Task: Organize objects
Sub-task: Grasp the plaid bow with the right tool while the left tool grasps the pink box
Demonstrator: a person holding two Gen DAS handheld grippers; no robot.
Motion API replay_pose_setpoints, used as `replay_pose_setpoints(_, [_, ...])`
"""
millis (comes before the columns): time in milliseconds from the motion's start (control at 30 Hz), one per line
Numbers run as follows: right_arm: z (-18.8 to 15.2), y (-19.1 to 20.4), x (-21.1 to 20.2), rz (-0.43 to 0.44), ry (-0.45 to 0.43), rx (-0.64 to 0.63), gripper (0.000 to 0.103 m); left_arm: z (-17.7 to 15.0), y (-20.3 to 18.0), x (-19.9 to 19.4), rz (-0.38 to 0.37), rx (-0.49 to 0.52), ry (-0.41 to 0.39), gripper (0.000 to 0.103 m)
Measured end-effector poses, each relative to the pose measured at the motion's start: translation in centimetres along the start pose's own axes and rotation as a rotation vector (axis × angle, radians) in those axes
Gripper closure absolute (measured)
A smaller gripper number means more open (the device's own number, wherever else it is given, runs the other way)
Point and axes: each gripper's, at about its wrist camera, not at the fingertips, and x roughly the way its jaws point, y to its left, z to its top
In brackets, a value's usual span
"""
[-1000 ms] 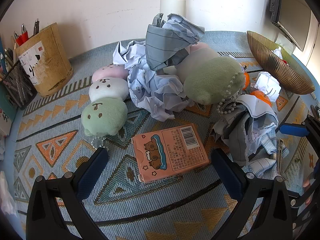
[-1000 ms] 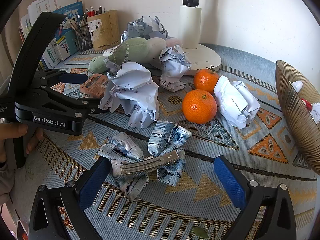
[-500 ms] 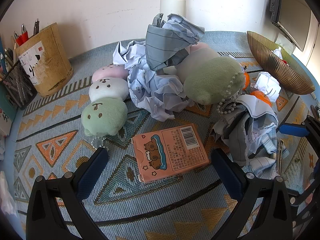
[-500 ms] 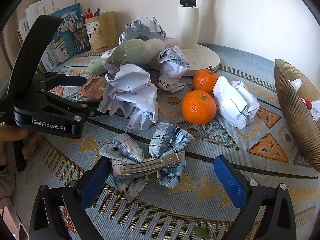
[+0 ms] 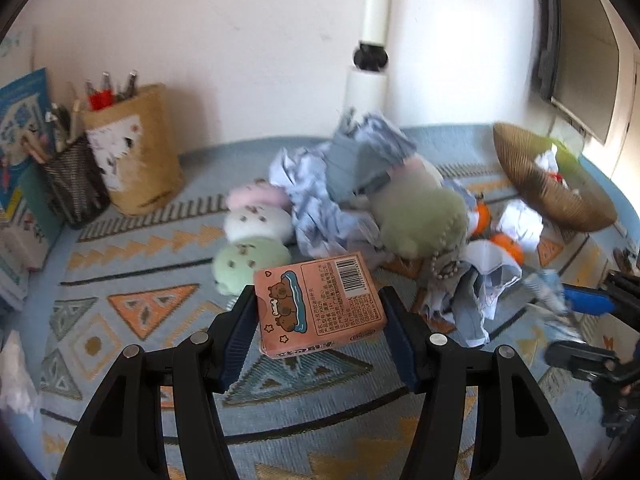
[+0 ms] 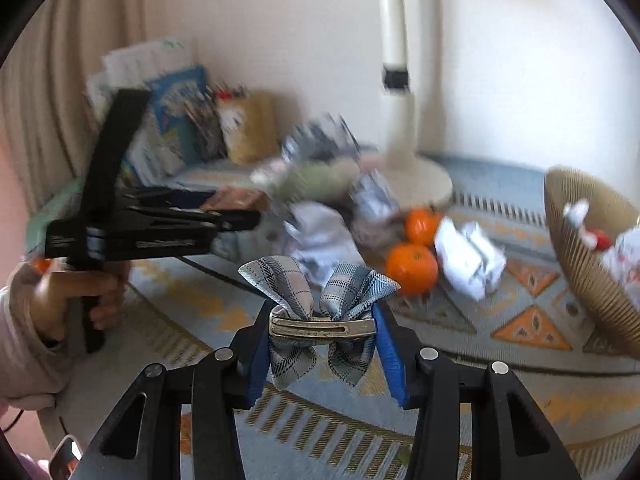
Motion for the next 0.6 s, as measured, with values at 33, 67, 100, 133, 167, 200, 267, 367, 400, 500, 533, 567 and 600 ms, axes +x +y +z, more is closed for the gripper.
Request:
replay_pose_setpoints(33, [0.0,0.2,-0.5,0.002,-0.028,-0.009,0.057,0.5,0.4,0.5,0.0,-0.003,-0.009,0.045])
replay_pose_setpoints(67, [-0.1,0.4,-1.1,0.01,-0.065,-0.017,0.056,0.4,0.5,0.3,0.004,-0.004,-0.017,0.045])
replay_pose_setpoints(100, [-0.1,0.5,-1.4,0.016,-0.085,-0.019,0.056,0.4,0.5,0.2,0.01,-0.001,-0.02,0.045])
replay_pose_setpoints(133, [-0.1,0.5,-1.7,0.016,-0.104,-0.017,0.056,0.6,0.4,0.5,0.012,0.003,-0.017,0.045])
replay_pose_setpoints(167, [-0.1,0.4,-2.0,0.013,-0.111,-0.012,0.056,0.8,0.0,1.0,0.013,0.008,-0.014,0.045])
replay_pose_setpoints(200, [-0.1,0.4,-2.0,0.01,-0.113,-0.008,0.056,1.0,-0.4,1.2,0.015,0.014,-0.012,0.045])
replay_pose_setpoints(267, [-0.1,0.3,-1.9,0.01,-0.112,-0.003,0.056,1.1,-0.7,1.3,0.014,0.018,-0.01,0.045])
replay_pose_setpoints(367, [-0.1,0.3,-2.0,0.011,-0.111,-0.003,0.056,1.1,-0.9,1.5,0.013,0.013,-0.009,0.045])
replay_pose_setpoints(400, [-0.1,0.3,-1.9,0.011,-0.11,-0.003,0.056,1.2,-0.9,1.5,0.013,0.01,-0.006,0.045])
replay_pose_setpoints(500, [-0.2,0.3,-2.0,0.01,-0.112,-0.003,0.056,1.1,-0.8,1.5,0.013,0.004,-0.002,0.045])
replay_pose_setpoints(533, [-0.2,0.3,-2.0,0.011,-0.115,-0.001,0.056,1.1,-0.8,1.5,0.012,0.004,-0.003,0.045])
replay_pose_setpoints(567, [-0.2,0.3,-2.1,0.01,-0.118,0.001,0.056,1.1,-0.9,1.5,0.012,0.005,-0.003,0.045])
replay_pose_setpoints(600, [-0.3,0.3,-2.2,0.009,-0.12,0.003,0.056,1.1,-0.9,1.6,0.013,0.005,-0.002,0.045])
